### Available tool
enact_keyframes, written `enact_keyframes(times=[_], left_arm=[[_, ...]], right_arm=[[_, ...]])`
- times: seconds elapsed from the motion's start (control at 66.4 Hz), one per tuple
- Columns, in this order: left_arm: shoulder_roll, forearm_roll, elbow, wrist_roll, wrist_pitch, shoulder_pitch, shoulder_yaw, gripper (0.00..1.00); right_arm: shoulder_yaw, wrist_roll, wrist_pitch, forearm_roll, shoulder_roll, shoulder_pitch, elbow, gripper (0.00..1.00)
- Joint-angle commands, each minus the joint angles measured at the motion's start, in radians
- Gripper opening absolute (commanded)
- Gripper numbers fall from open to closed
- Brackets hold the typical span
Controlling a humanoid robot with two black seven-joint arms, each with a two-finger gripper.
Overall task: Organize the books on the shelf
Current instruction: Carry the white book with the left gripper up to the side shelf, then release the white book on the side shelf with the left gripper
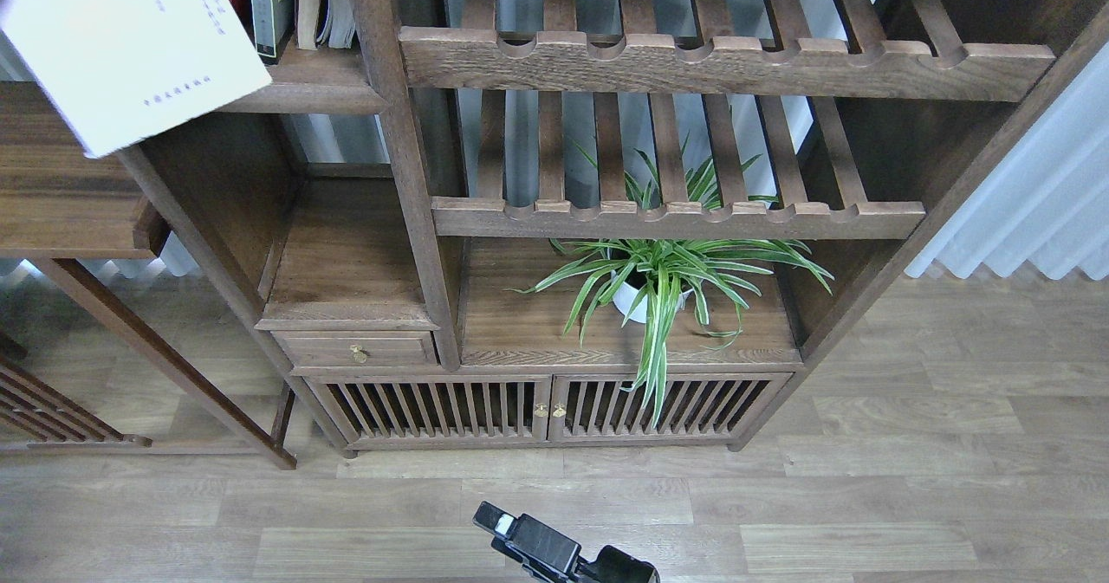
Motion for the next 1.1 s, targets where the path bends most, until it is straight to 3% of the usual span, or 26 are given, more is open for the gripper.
enact_keyframes(times=[0.0, 0.407, 0.693, 1.084], left_arm=[[0.003, 0.106, 0.02, 0.027, 0.0, -0.046, -0.045, 0.03], [-0.028, 0.407, 0.179, 0.036, 0.0, -0.337, -0.022, 0.04], [-0.234, 0.545, 0.236, 0.07, 0.0, -0.436, -0.002, 0.02], [-0.336, 0.763, 0.302, 0.066, 0.0, -0.512, -0.037, 0.02]], right_arm=[[-0.001, 0.001, 0.0, 0.0, 0.0, 0.0, 0.0, 0.99], [-0.001, 0.001, 0.0, 0.0, 0.0, 0.0, 0.002, 0.99], [-0.001, 0.004, 0.0, 0.002, 0.0, 0.0, 0.005, 0.99], [0.013, 0.013, 0.0, 0.009, 0.0, 0.0, 0.035, 0.99]])
